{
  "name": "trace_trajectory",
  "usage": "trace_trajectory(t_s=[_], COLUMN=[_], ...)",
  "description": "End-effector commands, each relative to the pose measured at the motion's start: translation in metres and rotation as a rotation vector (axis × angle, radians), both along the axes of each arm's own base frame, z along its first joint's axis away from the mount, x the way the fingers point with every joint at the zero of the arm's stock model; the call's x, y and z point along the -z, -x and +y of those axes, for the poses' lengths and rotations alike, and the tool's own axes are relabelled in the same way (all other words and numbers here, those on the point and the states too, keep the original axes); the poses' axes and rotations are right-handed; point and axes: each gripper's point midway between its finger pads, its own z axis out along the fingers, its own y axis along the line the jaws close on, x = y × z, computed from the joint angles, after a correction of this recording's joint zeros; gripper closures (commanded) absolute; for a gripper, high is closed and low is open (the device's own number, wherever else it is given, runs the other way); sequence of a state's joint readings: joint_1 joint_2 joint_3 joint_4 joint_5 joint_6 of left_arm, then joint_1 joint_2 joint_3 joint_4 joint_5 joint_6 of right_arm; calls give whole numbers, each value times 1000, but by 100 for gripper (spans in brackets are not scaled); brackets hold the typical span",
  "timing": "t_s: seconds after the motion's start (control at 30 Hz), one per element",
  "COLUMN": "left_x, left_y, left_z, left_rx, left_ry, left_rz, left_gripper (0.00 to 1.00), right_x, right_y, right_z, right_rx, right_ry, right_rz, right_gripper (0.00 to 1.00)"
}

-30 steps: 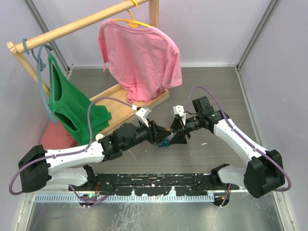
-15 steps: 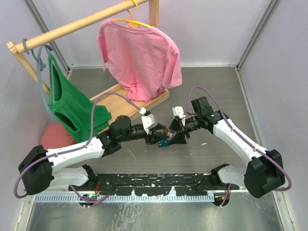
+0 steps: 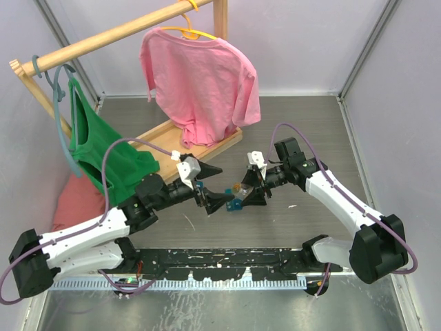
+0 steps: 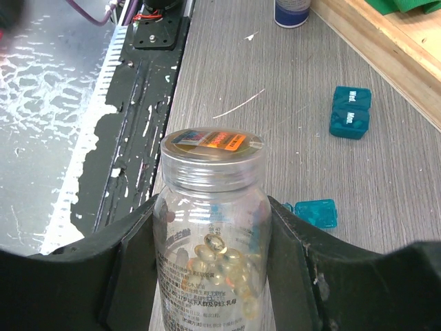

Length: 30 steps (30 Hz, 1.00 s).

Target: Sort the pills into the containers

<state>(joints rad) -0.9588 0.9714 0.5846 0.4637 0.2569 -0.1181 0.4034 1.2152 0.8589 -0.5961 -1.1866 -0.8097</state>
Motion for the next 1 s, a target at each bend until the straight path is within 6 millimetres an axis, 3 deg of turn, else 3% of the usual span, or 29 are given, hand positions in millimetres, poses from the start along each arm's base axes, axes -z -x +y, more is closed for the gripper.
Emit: trace_trajectory(t_s=[0.0, 0.17, 0.3, 0.37, 0.5, 0.97], left_x=[-48, -59, -39, -21, -4, 10], left_y=[10, 9, 4, 4, 2, -19], left_z=[10, 19, 14, 14, 10, -17], left_rx=[-2, -26, -145, -279, -412, -554], left_ry=[248, 477, 446, 350, 285, 184], left_rz=[194, 495, 632, 623, 632, 707], left_gripper=[2, 2, 2, 2, 1, 5], right_x=[-23, -23, -23, -22, -22, -22], right_y=[-3, -3, -4, -4, -5, -5], right_z=[5, 5, 5, 5, 5, 4], right_rx=[-21, -21, -19, -18, -18, -17], right_ry=[-56, -56, -53, -51, -52, -51], right_rz=[-57, -54, -55, -55, -55, -56], right_gripper=[99, 99, 99, 99, 99, 99])
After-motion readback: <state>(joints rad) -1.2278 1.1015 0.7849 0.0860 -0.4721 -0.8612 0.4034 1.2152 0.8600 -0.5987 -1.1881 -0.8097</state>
